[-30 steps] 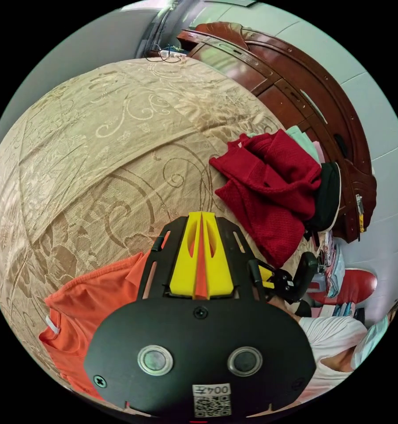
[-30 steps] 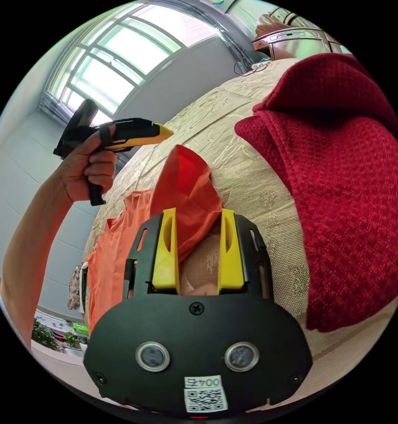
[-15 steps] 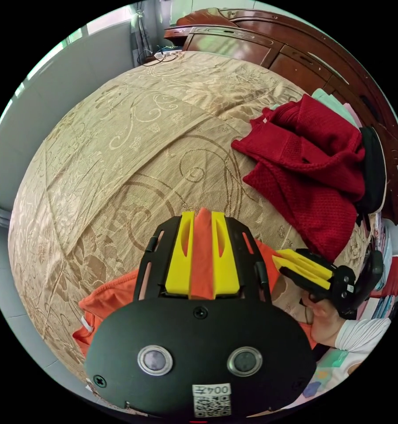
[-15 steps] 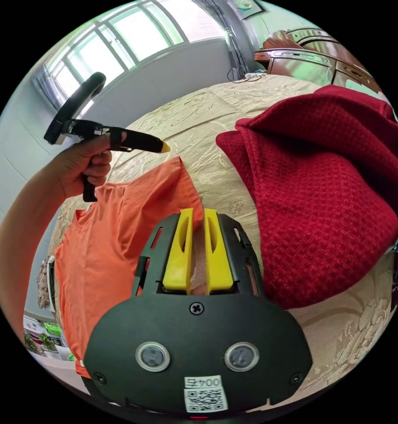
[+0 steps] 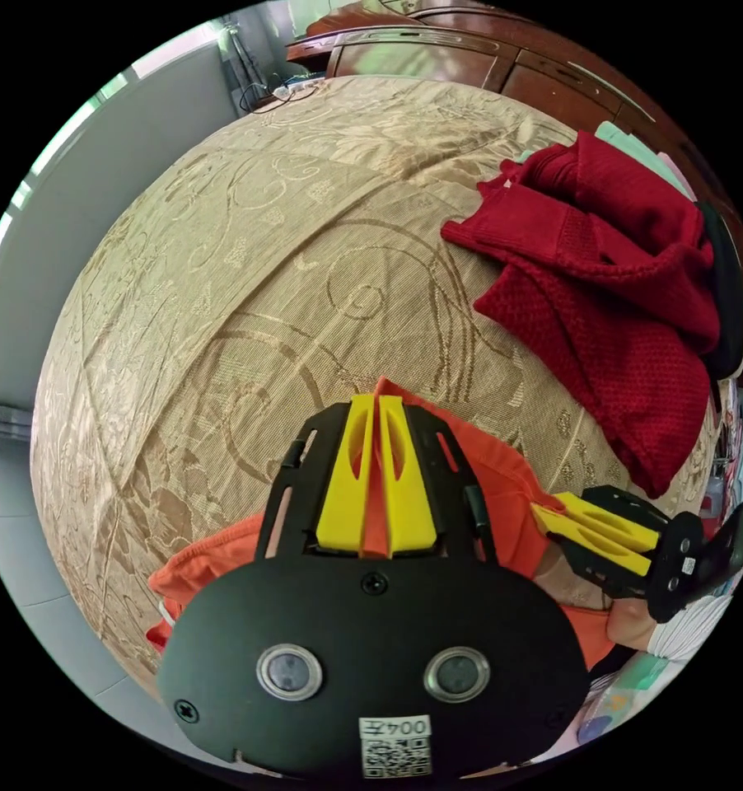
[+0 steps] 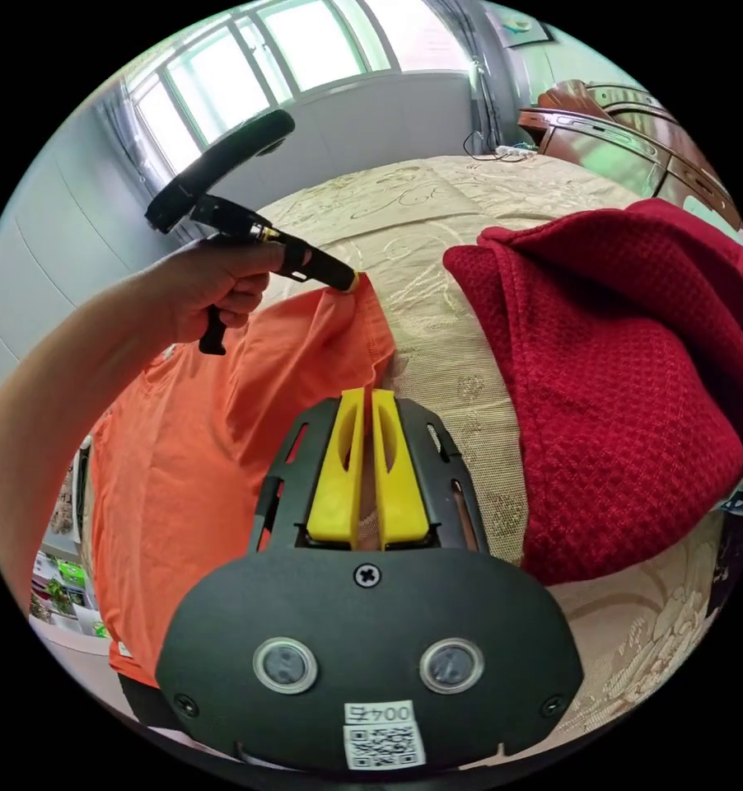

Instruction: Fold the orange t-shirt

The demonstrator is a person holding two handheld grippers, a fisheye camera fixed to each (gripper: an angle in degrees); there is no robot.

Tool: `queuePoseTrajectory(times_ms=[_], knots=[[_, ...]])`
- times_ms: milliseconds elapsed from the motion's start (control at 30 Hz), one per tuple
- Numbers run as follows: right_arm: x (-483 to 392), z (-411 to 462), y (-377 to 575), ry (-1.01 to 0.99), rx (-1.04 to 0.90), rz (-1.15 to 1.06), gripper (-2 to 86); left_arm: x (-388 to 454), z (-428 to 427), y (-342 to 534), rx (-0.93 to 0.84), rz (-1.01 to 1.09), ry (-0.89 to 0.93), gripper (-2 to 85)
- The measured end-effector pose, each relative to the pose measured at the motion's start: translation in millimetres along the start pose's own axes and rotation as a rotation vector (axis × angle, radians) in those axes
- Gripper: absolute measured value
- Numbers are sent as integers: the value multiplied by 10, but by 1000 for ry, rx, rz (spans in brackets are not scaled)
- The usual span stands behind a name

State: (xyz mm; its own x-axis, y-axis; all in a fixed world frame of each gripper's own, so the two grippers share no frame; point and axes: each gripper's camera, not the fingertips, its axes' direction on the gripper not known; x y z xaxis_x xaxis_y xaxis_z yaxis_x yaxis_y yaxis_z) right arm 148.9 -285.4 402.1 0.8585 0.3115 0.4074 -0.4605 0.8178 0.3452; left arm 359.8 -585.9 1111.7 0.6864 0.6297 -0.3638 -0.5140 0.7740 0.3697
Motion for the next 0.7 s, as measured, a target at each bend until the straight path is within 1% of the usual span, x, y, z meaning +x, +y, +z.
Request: queuePoseTrajectory(times_ms=[67, 133, 167, 233, 267, 300, 333, 400, 500, 600, 633, 700], knots=[[-74, -153, -28, -48, 46, -11, -2, -153, -319, 92, 69, -12, 66, 20], [-202, -298, -60, -92, 77, -48, -4, -454, -801, 299, 160, -44, 182, 14], [-330, -397, -82, -107, 92, -87, -4, -541, -929, 371, 186, -53, 211, 14], [-603, -546, -111, -124, 98, -194, -4, -921, -1411, 723, 282, -114, 319, 12], [-831, -644, -105, -119, 109, -286, -4, -1019, -1519, 824, 305, -131, 343, 12], [-1088, -707, -86, -97, 84, -381, -3, -1216, -1712, 1035, 341, -167, 388, 12], [-1217, -724, -70, -84, 64, -427, -2, -1402, -1876, 1248, 377, -191, 437, 13], [-1728, -755, 56, -22, 17, -600, 1, -1663, -2071, 1574, 420, -210, 533, 14], [-2275, -611, 264, 44, -63, -766, 9, -2017, -2203, 2063, 414, -253, 676, 20], [-2593, -308, 477, 108, -158, -860, 27, -2286, -2276, 2515, 347, -343, 676, 38], [-2627, -256, 510, 110, -183, -871, 32, -2390, -2313, 2682, 335, -381, 706, 49], [-2706, -181, 606, 105, -250, -887, 68, -2550, -2387, 2913, 340, -447, 765, 67]])
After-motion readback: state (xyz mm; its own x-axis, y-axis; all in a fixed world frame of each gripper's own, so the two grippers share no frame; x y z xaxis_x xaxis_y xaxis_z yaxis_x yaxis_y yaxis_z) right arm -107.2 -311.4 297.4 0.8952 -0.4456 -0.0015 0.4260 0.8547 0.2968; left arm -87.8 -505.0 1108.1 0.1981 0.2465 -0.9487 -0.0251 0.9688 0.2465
